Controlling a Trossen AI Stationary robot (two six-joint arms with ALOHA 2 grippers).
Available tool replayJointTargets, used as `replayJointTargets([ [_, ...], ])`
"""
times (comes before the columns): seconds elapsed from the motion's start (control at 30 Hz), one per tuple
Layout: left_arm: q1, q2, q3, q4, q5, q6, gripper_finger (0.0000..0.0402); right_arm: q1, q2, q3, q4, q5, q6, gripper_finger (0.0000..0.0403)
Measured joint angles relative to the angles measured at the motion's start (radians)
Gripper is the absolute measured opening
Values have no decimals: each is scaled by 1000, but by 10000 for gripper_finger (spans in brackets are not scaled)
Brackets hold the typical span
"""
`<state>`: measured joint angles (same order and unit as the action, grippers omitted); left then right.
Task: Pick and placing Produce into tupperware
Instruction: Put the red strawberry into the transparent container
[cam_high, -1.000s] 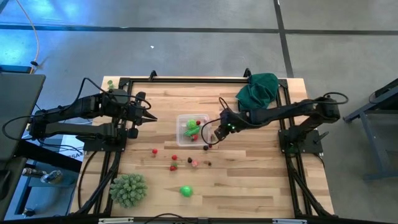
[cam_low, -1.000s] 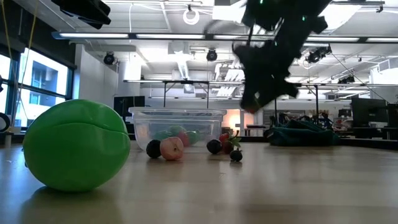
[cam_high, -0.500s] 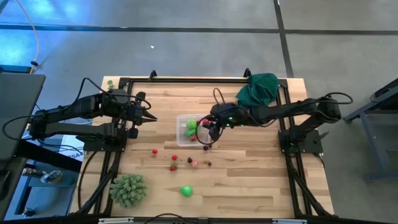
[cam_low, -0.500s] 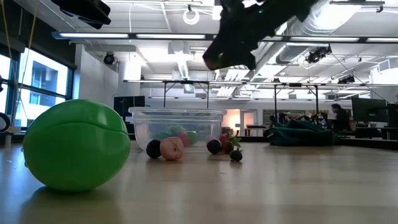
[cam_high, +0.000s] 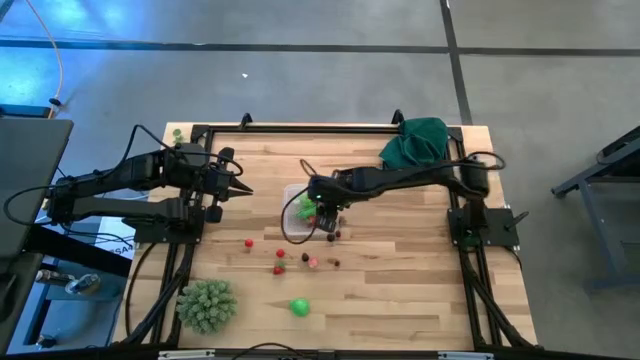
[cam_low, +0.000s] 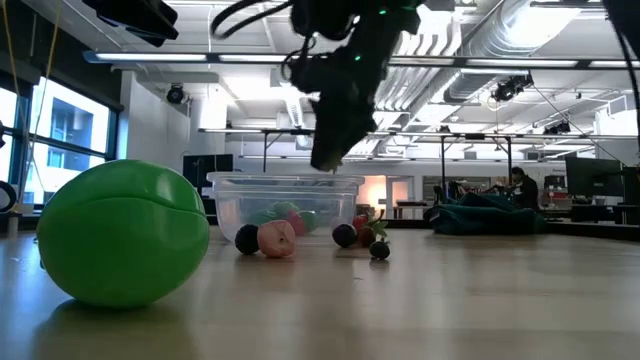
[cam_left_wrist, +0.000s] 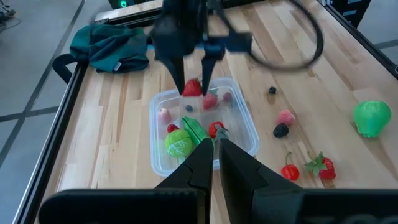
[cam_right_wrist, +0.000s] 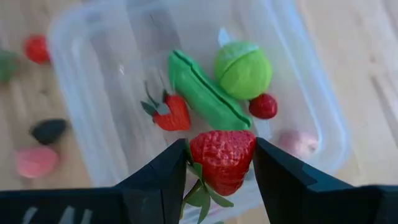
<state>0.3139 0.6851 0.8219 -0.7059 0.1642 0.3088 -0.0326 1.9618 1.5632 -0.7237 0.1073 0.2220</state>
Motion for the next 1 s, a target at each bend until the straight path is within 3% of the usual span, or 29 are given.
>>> replayJointTargets([
  [0.33, 0, 0, 0, 0, 0, 0, 19, 0, 208, 219, -172, -8, -48, 154],
  [0.53, 0, 0, 0, 0, 0, 0, 19, 0, 258, 235, -179, -56, -64, 154],
  [1.0, 0, 0, 0, 0, 0, 0, 19, 0, 265, 235, -175, -59, -66, 154],
])
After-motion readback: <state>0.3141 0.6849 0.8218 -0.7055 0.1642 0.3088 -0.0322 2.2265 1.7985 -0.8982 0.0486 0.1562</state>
